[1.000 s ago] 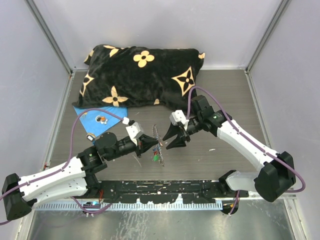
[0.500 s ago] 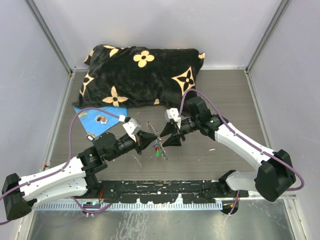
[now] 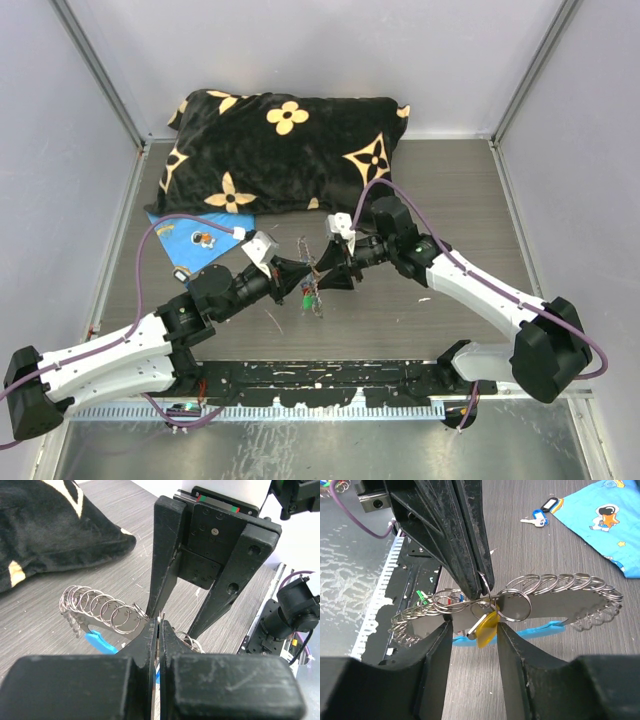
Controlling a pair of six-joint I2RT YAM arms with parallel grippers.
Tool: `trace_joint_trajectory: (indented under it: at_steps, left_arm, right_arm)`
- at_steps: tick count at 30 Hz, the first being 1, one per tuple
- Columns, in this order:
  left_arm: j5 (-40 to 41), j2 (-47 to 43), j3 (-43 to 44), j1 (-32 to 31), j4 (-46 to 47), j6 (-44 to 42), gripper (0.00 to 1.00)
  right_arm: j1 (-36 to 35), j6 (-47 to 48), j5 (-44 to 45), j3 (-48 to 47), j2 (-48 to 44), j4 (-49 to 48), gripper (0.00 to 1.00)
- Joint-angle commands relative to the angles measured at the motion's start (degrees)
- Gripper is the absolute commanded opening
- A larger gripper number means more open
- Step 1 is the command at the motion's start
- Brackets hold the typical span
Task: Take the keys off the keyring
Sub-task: Remove the key from the keyring.
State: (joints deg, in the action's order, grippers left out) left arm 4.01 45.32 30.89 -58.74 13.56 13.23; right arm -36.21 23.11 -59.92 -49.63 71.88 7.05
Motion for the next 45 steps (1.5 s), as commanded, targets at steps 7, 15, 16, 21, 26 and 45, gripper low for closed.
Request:
trace_joint_trajectory:
  at_steps: [7,15,16,21,26,45]
  left_arm:
    - [4.95,-0.15,2.9,0.11,7.42,3.44,0.0]
    - [4.98,-0.29,3.09,0.1,5.89,3.56,0.0]
    - [4.96,-0.43,3.01,0.12,5.6,3.48,0.0]
    - [4.45,-1.42,2.9,0.12,3.42,1.98,0.0]
    - [1.32,-2.52,3.36,0.06,0.66,-1.57,0.0]
    - [-14.5,2.67,15.36,0.2,-20.06,-18.77,0.0]
  right_arm:
    - [-1.12,-4.48,6.57,0.69,-2.02,-7.65,0.33]
    - [-0.99,-1.33,7.72,-1.77,-2.92,-3.8,0.11]
    - [-0.91,-0.75,7.79,-2.25,-3.15,-2.95,0.09]
    - [0.19,2.22,7.91,-4.37,-4.2,1.28,0.02]
    - [1.1,4.02,7.05,-5.99,-4.87,4.67,0.01]
    - [1.14,17.62,0.25,-9.65,-5.16,18.45,0.01]
